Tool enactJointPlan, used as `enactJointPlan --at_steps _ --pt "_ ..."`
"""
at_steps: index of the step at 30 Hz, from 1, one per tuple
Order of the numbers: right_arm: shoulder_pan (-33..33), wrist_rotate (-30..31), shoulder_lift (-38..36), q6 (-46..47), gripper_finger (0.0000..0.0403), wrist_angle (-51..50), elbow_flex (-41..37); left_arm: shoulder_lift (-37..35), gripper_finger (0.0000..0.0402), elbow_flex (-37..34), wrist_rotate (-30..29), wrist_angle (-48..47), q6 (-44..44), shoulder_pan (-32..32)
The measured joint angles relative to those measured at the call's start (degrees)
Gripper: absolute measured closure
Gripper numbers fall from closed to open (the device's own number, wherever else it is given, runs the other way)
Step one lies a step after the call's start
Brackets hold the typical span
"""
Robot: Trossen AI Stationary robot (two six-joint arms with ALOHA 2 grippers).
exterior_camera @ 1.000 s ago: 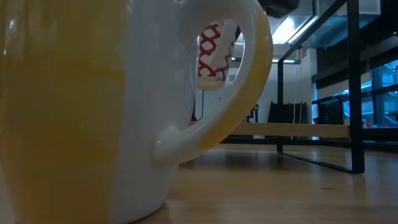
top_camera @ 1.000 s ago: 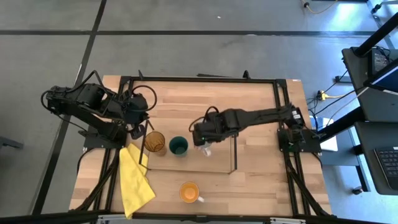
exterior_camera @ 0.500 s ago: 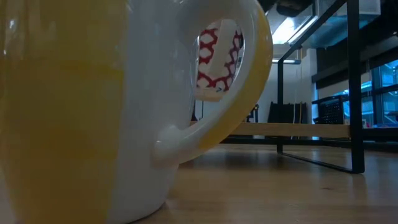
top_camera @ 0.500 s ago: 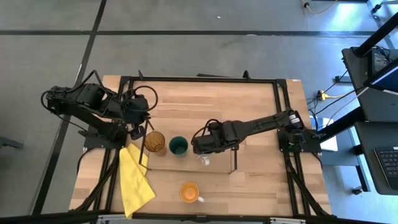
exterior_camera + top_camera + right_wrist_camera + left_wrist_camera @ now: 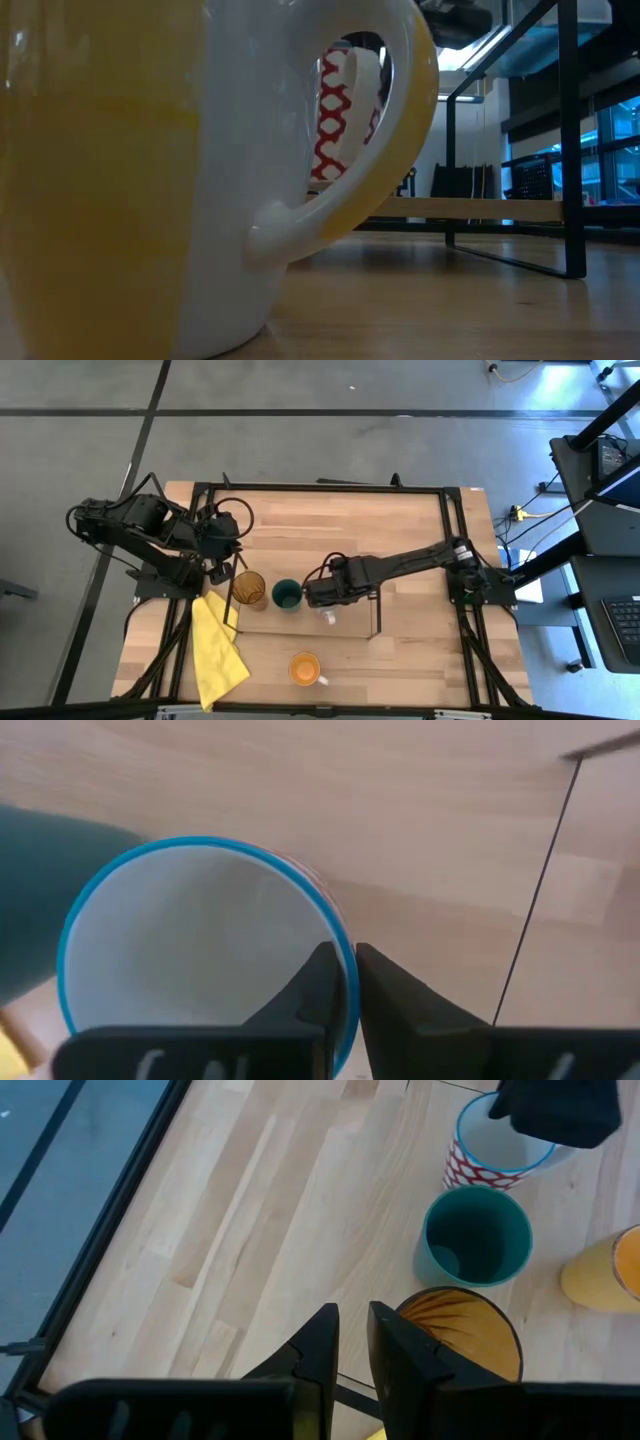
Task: Stack small to large cups/mugs on shelf
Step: Put the red mug on the shelf
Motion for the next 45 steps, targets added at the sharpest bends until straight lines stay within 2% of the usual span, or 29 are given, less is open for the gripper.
enactJointPlan --at_steps 7,20,33,45 --pt "-1.7 2.2 0.0 -2.6 0.0374 0.2 0.0 0.0 0.0350 0.0 0.1 0.0 0.0 0.0" --pt "-1.6 0.7 0.3 -2.8 0.0367 2.7 -0.6 0.0 0.0350 0.0 0.1 0.0 0.6 0.0" --pt "-1.6 0.6 0.3 -3.7 0.0331 3.3 -0.7 0.0 0.0350 0.0 0.1 0.0 2.0 0.0" --pt "-1.5 0.6 0.3 -8.9 0.0322 2.6 0.7 0.0 0.0350 0.0 0.1 0.0 2.0 0.0"
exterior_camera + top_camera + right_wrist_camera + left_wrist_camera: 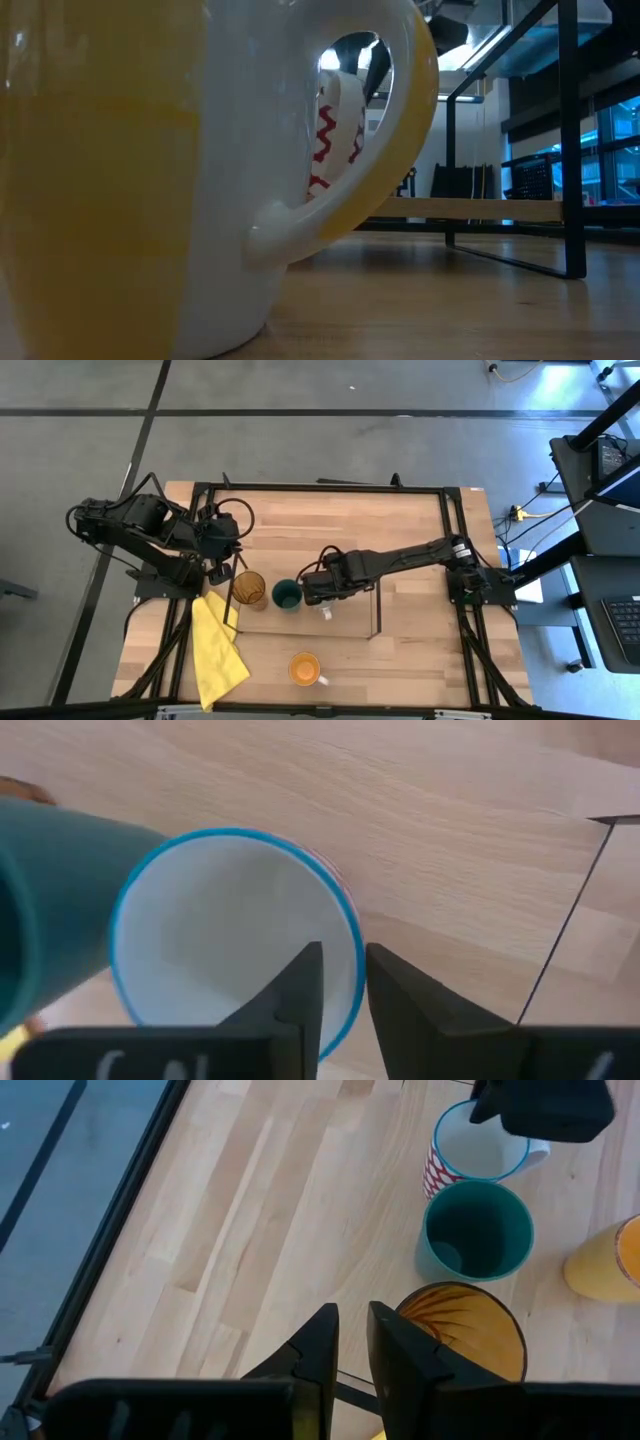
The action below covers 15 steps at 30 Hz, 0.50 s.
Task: Stack small to large cups/mugs on shelf
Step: Put the red mug on the shelf
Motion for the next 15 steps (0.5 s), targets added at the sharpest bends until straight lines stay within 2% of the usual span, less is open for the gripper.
enactJointPlan --at_steps 10,15 --pt "-0.2 1.3 0.0 -7.0 0.0322 -2.6 7.8 0.0 0.0350 0.0 0.0 0.0 0.0 0.0" --pt "-0.4 2.6 0.0 -14.5 0.0322 -11.4 12.5 0.0 0.0350 0.0 0.0 0.0 -0.4 0.0"
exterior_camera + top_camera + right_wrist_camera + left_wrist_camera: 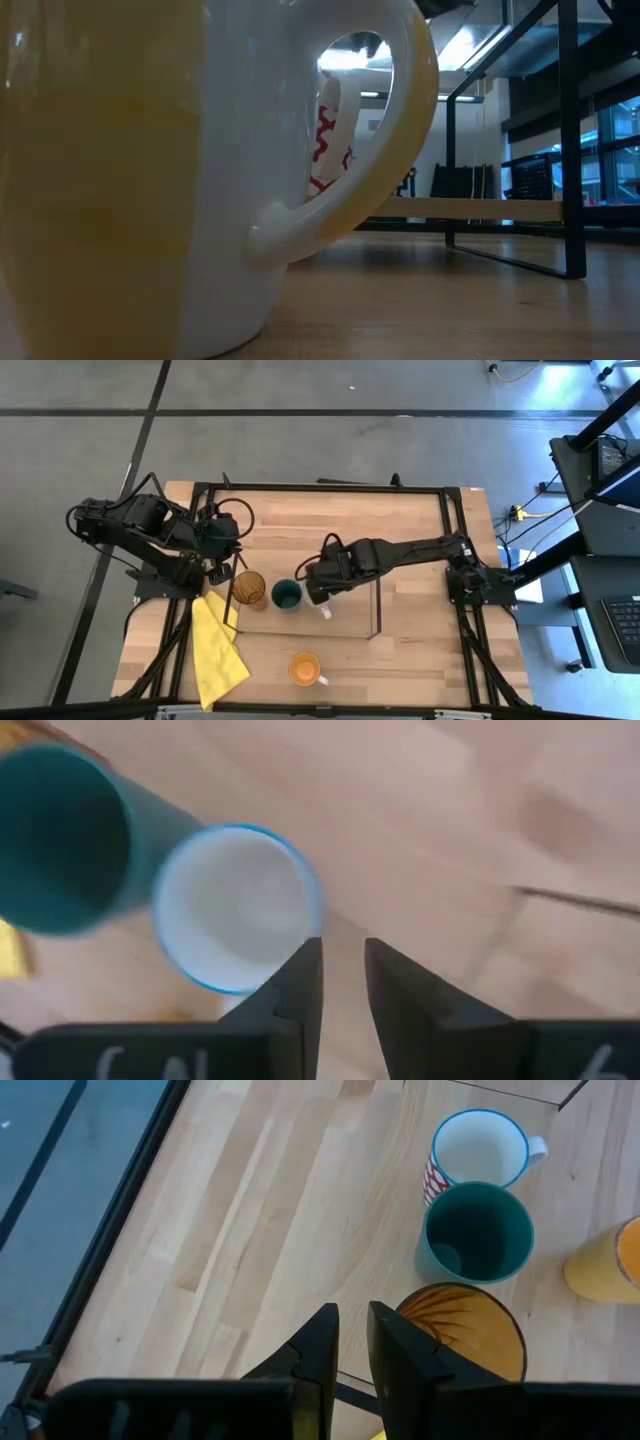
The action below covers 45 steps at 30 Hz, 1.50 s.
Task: Stack small to large cups/mugs on shelf
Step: Put the red mug on the shelf
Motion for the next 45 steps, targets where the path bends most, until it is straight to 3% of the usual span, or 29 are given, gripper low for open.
enactJointPlan --at_steps 5,12,19,25,34,40,45 --pt "-1.0 -3.9 0.0 -8.8 0.0328 -3.6 0.1 0.0 0.0350 0.0 -0.2 0.2 -0.2 0.0" --pt "-2.7 -6.5 0.7 -16.6 0.0395 0.1 -2.3 0.0 0.0350 0.0 -1.1 0.4 -1.4 0.0" --pt "-7.3 -6.9 0.6 -22.6 0.0398 7.6 -3.2 0.0 0.0350 0.0 -2.5 0.4 -2.0 0.0" --pt "-9.4 -12.6 0.6 -26.1 0.0399 13.1 -3.2 0.0 0.0350 0.0 -2.9 0.4 -3.8 0.0" --pt "-9.4 -16.2 0.5 -31.5 0.0363 10.5 -3.8 0.0 0.0350 0.0 -3.0 0.4 -5.9 0.0" --pt "-9.4 -21.5 0.5 -35.8 0.0317 11.8 -7.0 0.0 0.0350 0.0 -3.1 0.4 -6.4 0.0" --pt "-9.5 -21.8 0.5 -39.5 0.0279 13.2 -8.3 0.0 0.0350 0.0 -3.8 0.4 -7.7 0.0"
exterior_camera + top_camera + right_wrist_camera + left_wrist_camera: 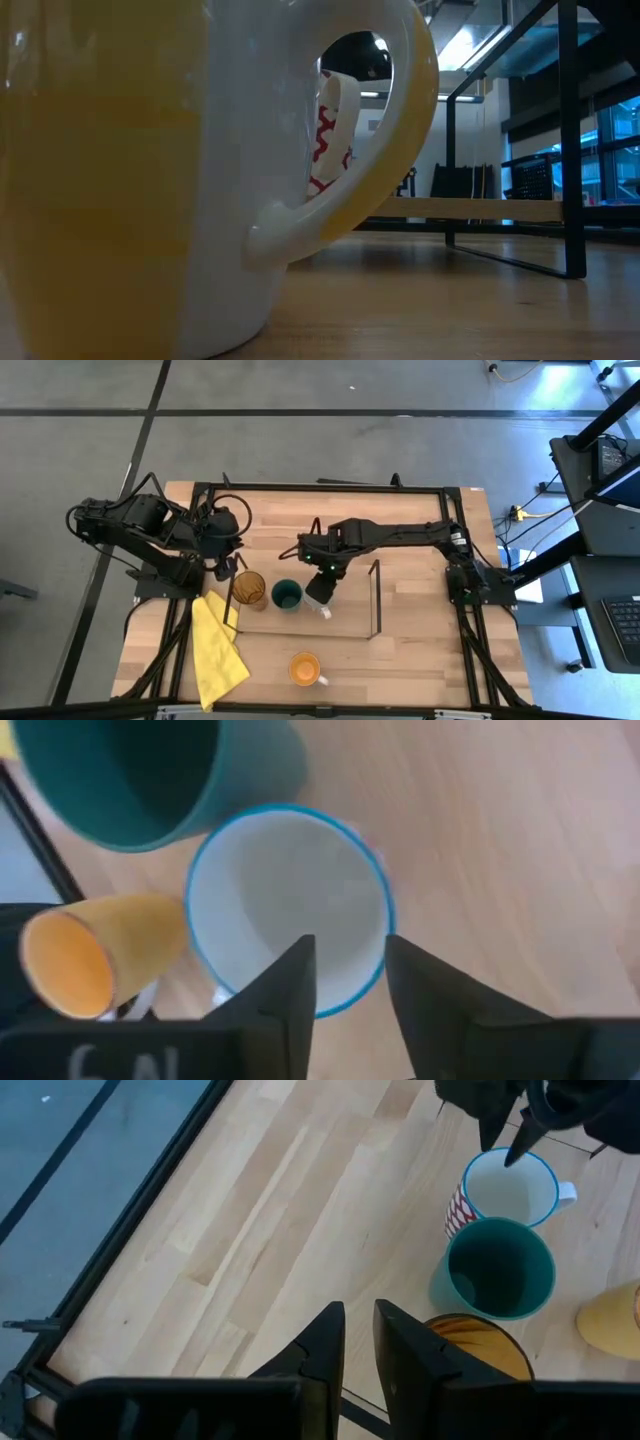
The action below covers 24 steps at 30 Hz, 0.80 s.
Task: Stack small to large cups/mugs on shelf
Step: Put the red mug on the shelf
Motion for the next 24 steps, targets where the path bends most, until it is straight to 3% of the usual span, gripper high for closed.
enactJointPlan --at_steps 6,24 --pt "-1.1 2.8 0.0 -3.5 0.0266 0.0 -0.1 0.0 0.0350 0.0 0.0 0.0 -1.5 0.0" --pt "-1.5 1.6 2.4 -9.3 0.0265 1.3 -0.1 0.0 0.0350 0.0 -0.5 0.0 -2.7 0.0"
